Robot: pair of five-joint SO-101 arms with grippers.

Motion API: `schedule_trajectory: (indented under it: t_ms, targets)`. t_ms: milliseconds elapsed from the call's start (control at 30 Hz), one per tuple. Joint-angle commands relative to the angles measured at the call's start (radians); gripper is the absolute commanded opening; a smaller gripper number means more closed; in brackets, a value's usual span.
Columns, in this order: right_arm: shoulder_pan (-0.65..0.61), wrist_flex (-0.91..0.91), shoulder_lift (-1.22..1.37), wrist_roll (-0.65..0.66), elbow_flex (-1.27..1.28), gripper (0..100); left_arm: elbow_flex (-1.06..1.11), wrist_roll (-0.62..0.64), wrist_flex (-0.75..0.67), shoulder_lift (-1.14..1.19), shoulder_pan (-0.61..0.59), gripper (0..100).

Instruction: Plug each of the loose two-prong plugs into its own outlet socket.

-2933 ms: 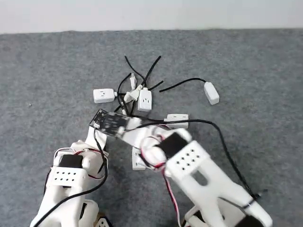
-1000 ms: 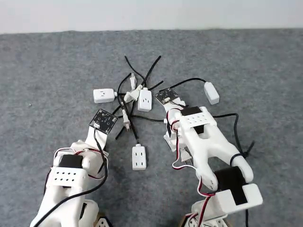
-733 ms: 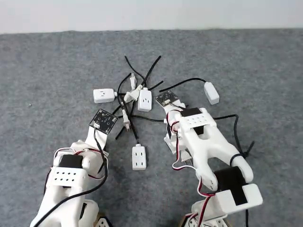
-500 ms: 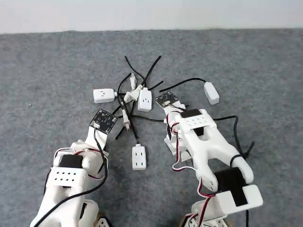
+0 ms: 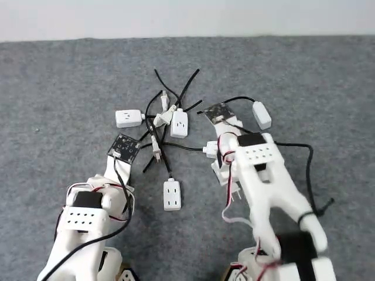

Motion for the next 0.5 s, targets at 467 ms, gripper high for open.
schedule_trajectory:
  t_ms: [467]
  targets:
    - [-0.470, 0.111, -0.183, -0.057, -0.278, 0.8, -0.285, -0.259, 0.130, 0.470, 0.060, 1]
